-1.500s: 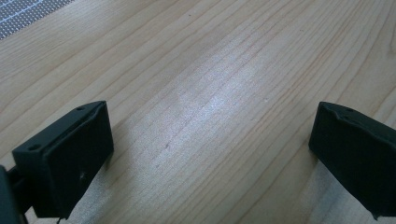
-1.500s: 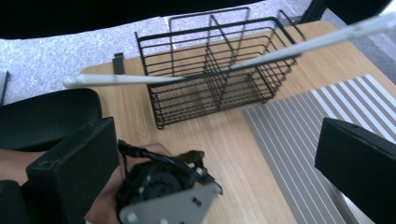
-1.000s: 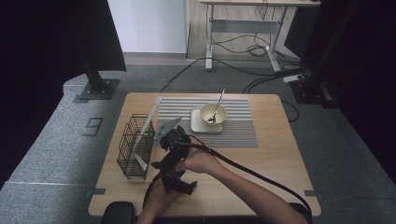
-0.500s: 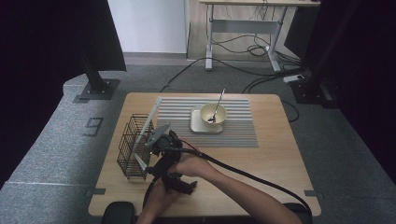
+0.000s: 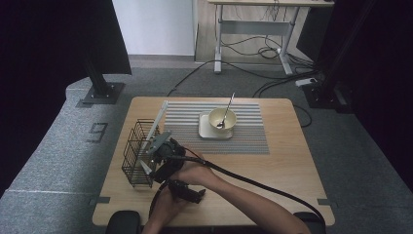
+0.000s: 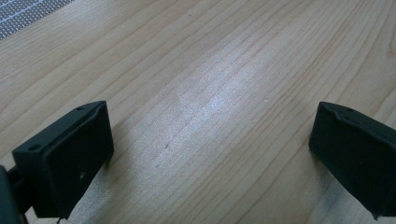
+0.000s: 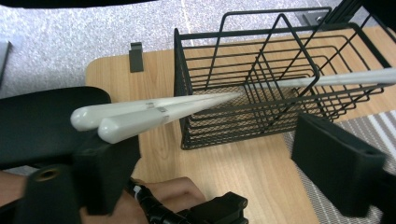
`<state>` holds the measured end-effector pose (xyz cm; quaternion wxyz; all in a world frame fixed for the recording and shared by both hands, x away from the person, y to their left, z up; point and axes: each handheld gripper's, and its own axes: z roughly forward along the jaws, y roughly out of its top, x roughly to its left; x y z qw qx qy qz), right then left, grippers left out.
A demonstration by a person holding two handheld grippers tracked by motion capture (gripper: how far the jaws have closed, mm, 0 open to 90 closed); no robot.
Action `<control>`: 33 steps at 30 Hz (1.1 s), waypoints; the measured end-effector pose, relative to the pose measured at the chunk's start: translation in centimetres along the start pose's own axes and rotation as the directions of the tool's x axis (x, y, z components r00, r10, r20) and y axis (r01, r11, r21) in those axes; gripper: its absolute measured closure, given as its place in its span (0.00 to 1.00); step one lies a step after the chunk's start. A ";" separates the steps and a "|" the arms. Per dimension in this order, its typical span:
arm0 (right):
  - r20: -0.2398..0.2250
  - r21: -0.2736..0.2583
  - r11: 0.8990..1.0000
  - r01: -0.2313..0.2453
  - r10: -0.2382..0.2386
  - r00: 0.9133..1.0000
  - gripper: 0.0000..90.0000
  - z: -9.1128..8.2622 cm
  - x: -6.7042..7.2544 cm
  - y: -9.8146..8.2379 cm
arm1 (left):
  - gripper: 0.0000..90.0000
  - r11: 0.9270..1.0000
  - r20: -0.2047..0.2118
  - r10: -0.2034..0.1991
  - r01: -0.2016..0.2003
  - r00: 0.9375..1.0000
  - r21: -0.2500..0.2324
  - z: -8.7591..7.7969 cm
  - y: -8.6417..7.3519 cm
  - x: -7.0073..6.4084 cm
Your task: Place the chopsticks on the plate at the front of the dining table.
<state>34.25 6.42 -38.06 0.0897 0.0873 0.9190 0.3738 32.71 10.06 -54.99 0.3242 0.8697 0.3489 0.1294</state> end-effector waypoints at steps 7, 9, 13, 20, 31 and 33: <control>0.003 -0.007 0.999 0.052 -0.052 0.999 0.52 0.0 0.7 0.3 | 0.00 1.000 0.002 0.002 -0.002 1.000 0.000 0.0 0.0 0.0; 0.005 -0.011 0.998 0.060 -0.060 0.998 0.57 0.1 0.9 0.4 | 0.00 1.000 0.000 0.003 -0.003 1.000 0.002 0.0 0.0 0.0; 0.006 -0.016 0.997 0.074 -0.074 0.997 0.66 0.1 1.0 0.5 | 0.00 1.000 0.001 0.003 -0.003 1.000 0.000 0.0 0.0 0.0; 0.028 -0.040 0.992 0.120 -0.119 0.993 0.77 0.3 1.2 0.6 | 0.00 1.000 0.002 0.004 -0.004 1.000 -0.001 0.0 0.0 0.0; 0.067 -0.056 0.987 0.149 -0.145 0.987 0.88 0.3 1.4 0.6 | 0.00 1.000 0.001 0.002 -0.002 1.000 -0.002 0.0 0.0 0.0; 0.076 -0.062 0.987 0.147 -0.142 0.987 0.89 0.2 1.4 0.7 | 0.00 1.000 0.001 0.001 -0.001 1.000 -0.002 0.0 0.0 0.0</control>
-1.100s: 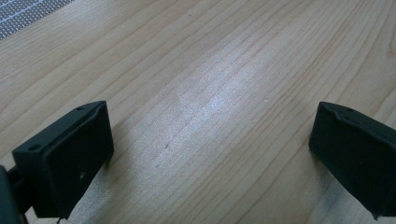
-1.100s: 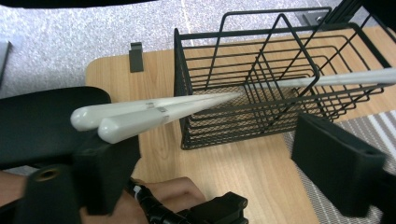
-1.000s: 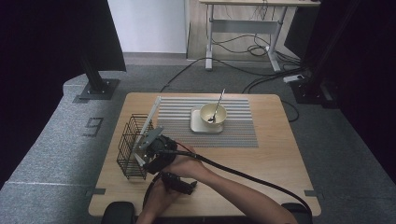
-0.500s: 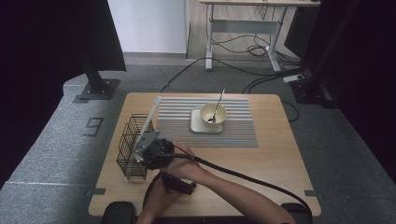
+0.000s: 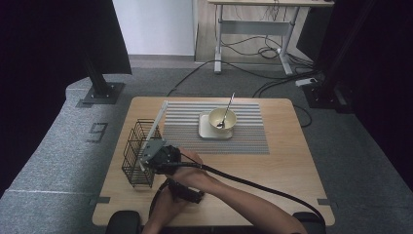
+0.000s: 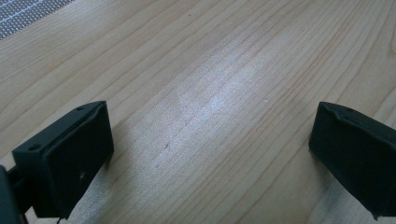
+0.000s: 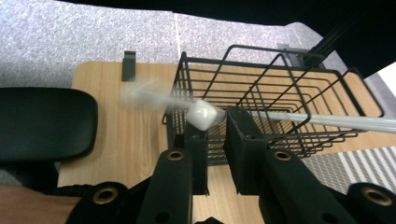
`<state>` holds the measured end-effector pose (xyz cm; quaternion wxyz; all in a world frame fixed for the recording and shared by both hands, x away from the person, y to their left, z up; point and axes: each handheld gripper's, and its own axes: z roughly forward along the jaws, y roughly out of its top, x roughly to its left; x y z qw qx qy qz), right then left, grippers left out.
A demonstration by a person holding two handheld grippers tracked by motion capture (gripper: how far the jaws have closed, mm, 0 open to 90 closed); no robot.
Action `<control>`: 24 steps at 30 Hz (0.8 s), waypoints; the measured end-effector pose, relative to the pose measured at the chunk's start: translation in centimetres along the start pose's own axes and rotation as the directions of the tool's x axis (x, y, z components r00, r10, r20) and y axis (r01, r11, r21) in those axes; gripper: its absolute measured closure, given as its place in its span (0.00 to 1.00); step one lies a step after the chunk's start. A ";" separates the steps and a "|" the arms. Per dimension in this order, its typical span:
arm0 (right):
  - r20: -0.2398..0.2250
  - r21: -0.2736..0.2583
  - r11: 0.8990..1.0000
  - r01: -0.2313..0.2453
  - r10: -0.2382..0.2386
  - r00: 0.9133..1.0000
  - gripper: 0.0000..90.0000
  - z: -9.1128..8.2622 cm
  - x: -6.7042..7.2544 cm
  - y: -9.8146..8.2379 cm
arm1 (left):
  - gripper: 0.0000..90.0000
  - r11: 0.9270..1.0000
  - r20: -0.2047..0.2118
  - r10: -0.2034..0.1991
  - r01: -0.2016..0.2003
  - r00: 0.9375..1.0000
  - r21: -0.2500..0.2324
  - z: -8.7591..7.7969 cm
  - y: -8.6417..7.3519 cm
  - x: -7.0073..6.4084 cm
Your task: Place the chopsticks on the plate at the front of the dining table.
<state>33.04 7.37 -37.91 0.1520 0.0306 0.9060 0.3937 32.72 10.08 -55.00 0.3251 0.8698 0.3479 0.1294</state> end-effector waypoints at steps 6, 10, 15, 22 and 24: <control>0.018 -0.021 1.000 -0.012 0.012 1.000 0.91 -0.1 -0.2 0.0 | 0.00 1.000 0.000 0.000 0.000 1.000 -0.003 0.0 0.0 0.0; 0.007 -0.030 0.999 -0.032 0.032 0.999 0.91 0.0 -0.3 0.0 | 0.00 1.000 0.000 0.000 0.000 1.000 -0.003 0.0 0.0 0.0; -0.031 -0.062 0.995 -0.077 0.075 0.997 0.85 0.1 -0.5 0.0 | 0.00 1.000 -0.001 0.001 -0.001 1.000 0.003 0.0 0.0 0.0; -0.038 -0.074 0.993 -0.093 0.090 0.995 0.84 0.3 -0.6 -0.1 | 0.00 1.000 -0.001 0.001 -0.001 1.000 0.003 0.0 0.0 0.0; -0.035 -0.080 0.992 -0.097 0.094 0.995 0.84 0.3 -0.6 -0.1 | 0.00 1.000 -0.001 0.000 0.000 1.000 -0.003 0.0 0.0 0.0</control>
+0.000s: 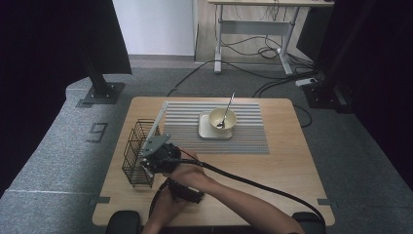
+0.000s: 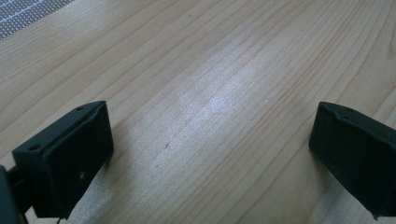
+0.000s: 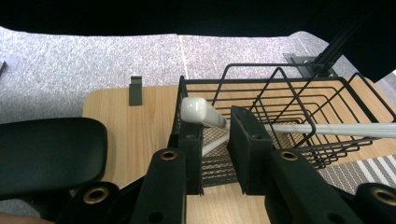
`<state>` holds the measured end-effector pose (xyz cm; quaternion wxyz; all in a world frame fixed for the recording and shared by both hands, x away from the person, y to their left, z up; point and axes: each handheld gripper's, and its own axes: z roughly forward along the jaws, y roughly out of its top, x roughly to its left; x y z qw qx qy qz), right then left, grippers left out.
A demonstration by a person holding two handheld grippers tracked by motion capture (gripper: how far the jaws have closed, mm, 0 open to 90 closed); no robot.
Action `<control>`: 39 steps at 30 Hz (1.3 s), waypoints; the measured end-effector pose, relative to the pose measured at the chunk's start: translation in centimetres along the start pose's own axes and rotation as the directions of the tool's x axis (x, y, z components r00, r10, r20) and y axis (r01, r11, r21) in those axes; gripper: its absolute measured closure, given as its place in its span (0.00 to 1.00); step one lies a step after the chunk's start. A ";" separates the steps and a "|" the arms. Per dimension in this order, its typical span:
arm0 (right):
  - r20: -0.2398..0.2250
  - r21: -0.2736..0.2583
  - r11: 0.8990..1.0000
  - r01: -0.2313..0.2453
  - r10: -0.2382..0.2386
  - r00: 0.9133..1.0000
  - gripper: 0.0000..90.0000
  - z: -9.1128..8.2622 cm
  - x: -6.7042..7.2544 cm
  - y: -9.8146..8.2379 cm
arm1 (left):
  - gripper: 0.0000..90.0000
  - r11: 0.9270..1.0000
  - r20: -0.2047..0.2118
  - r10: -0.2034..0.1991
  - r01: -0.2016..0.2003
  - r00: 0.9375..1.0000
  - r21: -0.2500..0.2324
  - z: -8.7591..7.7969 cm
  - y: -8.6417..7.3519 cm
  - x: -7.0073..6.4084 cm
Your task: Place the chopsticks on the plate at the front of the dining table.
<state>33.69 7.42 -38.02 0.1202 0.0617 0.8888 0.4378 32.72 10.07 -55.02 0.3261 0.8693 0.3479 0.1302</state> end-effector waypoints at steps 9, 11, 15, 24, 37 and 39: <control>0.063 -0.048 0.999 -0.005 0.008 0.998 0.87 0.0 0.0 0.0 | 0.00 1.000 0.000 0.003 -0.003 1.000 0.002 0.0 0.0 0.0; 0.072 -0.056 0.998 -0.011 0.015 0.997 0.89 0.0 -0.2 0.0 | 0.00 1.000 0.000 0.003 -0.003 1.000 0.002 0.0 0.0 0.0; 0.098 -0.064 0.998 -0.014 0.021 0.995 0.92 0.0 -0.4 0.0 | 0.00 1.000 0.001 0.006 -0.006 1.000 0.007 0.0 0.0 0.0; 0.116 -0.091 0.995 -0.039 0.050 0.992 0.93 -0.5 -1.1 0.0 | 0.00 1.000 0.003 0.002 -0.002 1.000 0.006 0.0 0.0 0.0; 0.043 -0.132 0.986 -0.101 0.108 0.993 0.93 -2.2 -2.5 0.0 | 0.00 1.000 -0.002 -0.004 0.004 1.000 0.002 0.0 0.0 0.0; 0.038 -0.137 0.985 -0.105 0.111 0.993 0.93 -2.6 -2.6 0.2 | 0.00 1.000 -0.001 -0.001 0.001 1.000 0.003 0.0 0.0 0.0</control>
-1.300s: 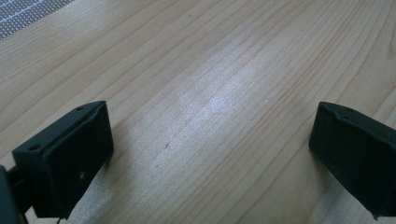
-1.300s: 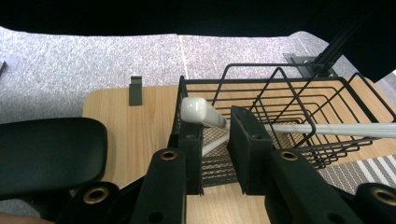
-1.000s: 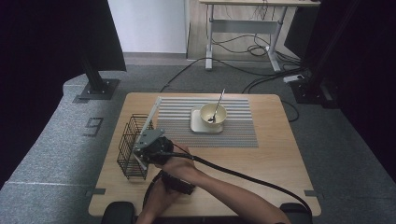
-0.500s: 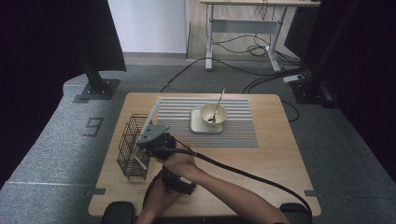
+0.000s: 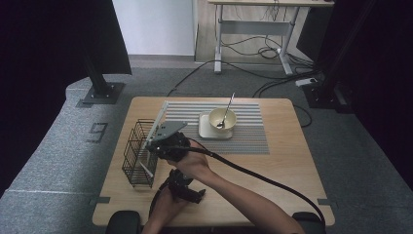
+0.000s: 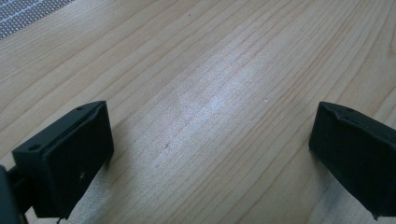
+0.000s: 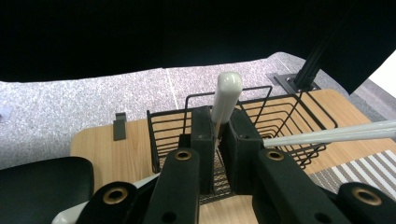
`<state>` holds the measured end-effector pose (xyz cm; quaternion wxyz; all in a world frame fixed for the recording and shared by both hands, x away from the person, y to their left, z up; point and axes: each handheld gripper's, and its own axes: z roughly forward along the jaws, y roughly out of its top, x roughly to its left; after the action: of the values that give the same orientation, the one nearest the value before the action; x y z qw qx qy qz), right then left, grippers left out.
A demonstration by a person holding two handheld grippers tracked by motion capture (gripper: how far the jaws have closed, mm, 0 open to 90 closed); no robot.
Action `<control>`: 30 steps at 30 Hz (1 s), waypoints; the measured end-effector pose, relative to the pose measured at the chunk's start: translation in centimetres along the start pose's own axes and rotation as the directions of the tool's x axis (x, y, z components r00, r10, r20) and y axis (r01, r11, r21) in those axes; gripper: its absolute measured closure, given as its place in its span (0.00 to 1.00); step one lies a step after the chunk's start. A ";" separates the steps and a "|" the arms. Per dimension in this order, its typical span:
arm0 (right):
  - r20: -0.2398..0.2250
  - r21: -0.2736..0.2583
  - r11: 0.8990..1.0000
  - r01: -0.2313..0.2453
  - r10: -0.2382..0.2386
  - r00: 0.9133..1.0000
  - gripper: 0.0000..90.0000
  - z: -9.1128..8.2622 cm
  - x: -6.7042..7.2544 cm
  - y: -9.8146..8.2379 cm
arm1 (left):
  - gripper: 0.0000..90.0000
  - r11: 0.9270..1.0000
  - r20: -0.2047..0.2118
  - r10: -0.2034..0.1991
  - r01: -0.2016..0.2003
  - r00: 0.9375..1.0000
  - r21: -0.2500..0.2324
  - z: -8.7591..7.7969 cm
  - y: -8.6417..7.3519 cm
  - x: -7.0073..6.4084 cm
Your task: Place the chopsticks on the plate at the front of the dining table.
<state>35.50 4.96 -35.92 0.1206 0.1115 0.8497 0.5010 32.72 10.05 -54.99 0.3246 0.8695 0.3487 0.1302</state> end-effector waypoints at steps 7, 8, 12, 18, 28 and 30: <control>-0.014 -0.020 1.000 0.005 -0.005 1.000 0.93 -1.5 -0.3 0.8 | 0.00 1.000 0.001 -0.002 0.002 1.000 -0.004 0.0 0.0 0.0; -0.015 -0.023 1.000 0.003 -0.003 1.000 0.93 -1.7 -0.4 0.9 | 0.00 1.000 0.001 0.000 0.000 1.000 -0.002 0.0 0.0 0.0; -0.020 -0.044 0.999 -0.007 0.006 1.000 0.93 -2.8 -0.9 1.5 | 0.00 1.000 0.002 0.001 -0.001 1.000 -0.002 0.0 0.0 0.0; -0.004 -0.061 0.998 -0.001 0.001 1.000 0.93 -4.3 -1.5 2.2 | 0.00 1.000 0.004 0.004 -0.004 1.000 0.003 0.0 0.0 0.0; 0.015 -0.095 0.995 -0.004 0.005 1.000 0.93 -6.9 -2.2 3.4 | 0.00 1.000 0.003 0.000 0.000 1.000 -0.002 0.0 0.0 0.0; 0.024 -0.101 0.995 -0.002 0.004 1.000 0.93 -7.5 -2.3 3.6 | 0.00 1.000 0.003 0.002 -0.002 1.000 -0.002 0.0 0.0 0.0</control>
<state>35.56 -0.22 -29.01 0.1357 0.1127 0.8217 0.5420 32.74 10.07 -55.00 0.3260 0.8697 0.3474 0.1295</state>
